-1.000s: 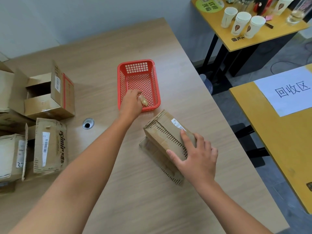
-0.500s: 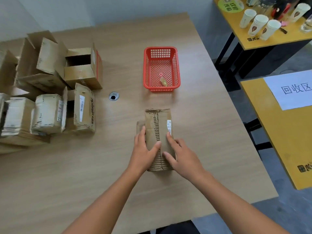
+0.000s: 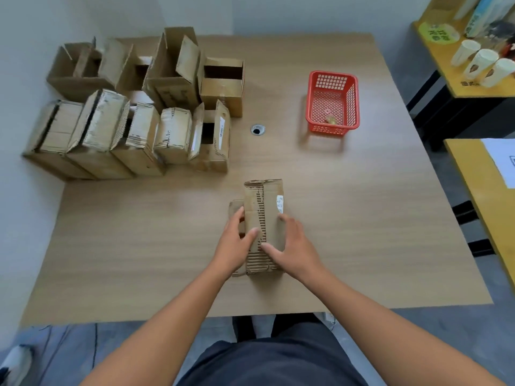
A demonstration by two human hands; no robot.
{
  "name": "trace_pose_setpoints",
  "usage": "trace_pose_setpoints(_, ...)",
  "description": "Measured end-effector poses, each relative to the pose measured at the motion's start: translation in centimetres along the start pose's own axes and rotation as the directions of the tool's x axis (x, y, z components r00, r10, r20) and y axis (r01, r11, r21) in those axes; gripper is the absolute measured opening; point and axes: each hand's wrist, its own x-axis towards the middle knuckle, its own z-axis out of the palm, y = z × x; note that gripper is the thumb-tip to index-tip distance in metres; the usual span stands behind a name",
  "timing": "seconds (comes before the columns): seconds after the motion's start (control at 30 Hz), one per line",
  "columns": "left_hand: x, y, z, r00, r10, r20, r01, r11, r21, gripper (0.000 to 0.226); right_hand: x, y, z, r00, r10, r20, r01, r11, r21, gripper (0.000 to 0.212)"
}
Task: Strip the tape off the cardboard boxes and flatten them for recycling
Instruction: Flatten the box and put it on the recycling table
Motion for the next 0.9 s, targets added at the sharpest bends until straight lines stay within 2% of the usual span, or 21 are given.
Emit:
trace_pose_setpoints(0.07, -0.8, -0.5, -0.5, 0.999, 0.029, -0.023, -0.028, 1.000, 0.014, 0.069, -0.7, -0.4, 0.4, 1.000, 0.000, -0.021, 0.002, 0.998, 0.068, 0.078)
trace_pose_setpoints(0.17, -1.2, -1.1, -1.0, 0.998, 0.057, -0.007, -0.055, 0.991, 0.120, 0.069, -1.8, -0.5, -0.4, 0.999, 0.034, -0.005, -0.031, 0.966, 0.255, 0.067)
trace_pose_setpoints(0.27, -1.4, -1.4, -0.8, 0.997, 0.080, 0.000, -0.078, 0.973, 0.217, 0.068, -3.0, 0.3, -1.4, 0.990, 0.069, -0.119, -0.030, 0.954, 0.297, 0.062)
trace_pose_setpoints(0.33, -1.5, -1.1, -0.4, 0.993, 0.114, -0.033, -0.099, 0.947, 0.304, 0.074, -3.5, 1.1, -2.1, 0.978, 0.043, -0.202, 0.003, 0.975, 0.220, 0.057)
trace_pose_setpoints(0.43, -1.7, -0.2, 0.1, 0.992, 0.116, -0.050, -0.080, 0.883, 0.463, 0.099, -3.9, 2.3, -2.4, 0.994, 0.001, -0.110, -0.004, 1.000, -0.021, 0.051)
trace_pose_setpoints(0.5, -1.9, 0.4, 0.5, 0.995, 0.094, -0.031, -0.067, 0.870, 0.488, 0.104, -4.2, 2.5, -1.9, 0.998, 0.016, -0.056, -0.022, 0.993, -0.117, 0.052)
trace_pose_setpoints(0.63, -1.9, 0.7, -0.4, 0.998, 0.062, 0.008, -0.061, 0.936, 0.347, 0.095, -4.3, 2.0, -0.8, 0.994, 0.084, -0.077, -0.096, 0.979, -0.178, 0.058)
trace_pose_setpoints(0.7, -1.8, 0.0, -2.2, 0.994, 0.039, 0.097, -0.052, 0.990, 0.135, 0.083, -4.3, 1.8, -0.5, 0.990, 0.128, -0.059, -0.137, 0.976, -0.171, 0.062)
trace_pose_setpoints(0.77, -1.7, -1.4, -4.3, 0.974, 0.018, 0.225, 0.000, 0.997, -0.082, 0.057, -4.4, 1.8, -0.1, 0.988, 0.155, -0.018, -0.156, 0.972, -0.177, 0.067)
trace_pose_setpoints(0.83, -1.7, -2.7, -5.9, 0.953, 0.001, 0.304, 0.044, 0.989, -0.141, 0.034, -4.6, 1.7, 0.1, 0.983, 0.184, 0.014, -0.178, 0.965, -0.190, 0.074)
trace_pose_setpoints(0.9, -1.8, -3.9, -6.5, 0.958, -0.003, 0.286, 0.034, 0.994, -0.104, 0.038, -4.6, 1.3, 0.5, 0.977, 0.213, 0.024, -0.205, 0.962, -0.182, 0.081)
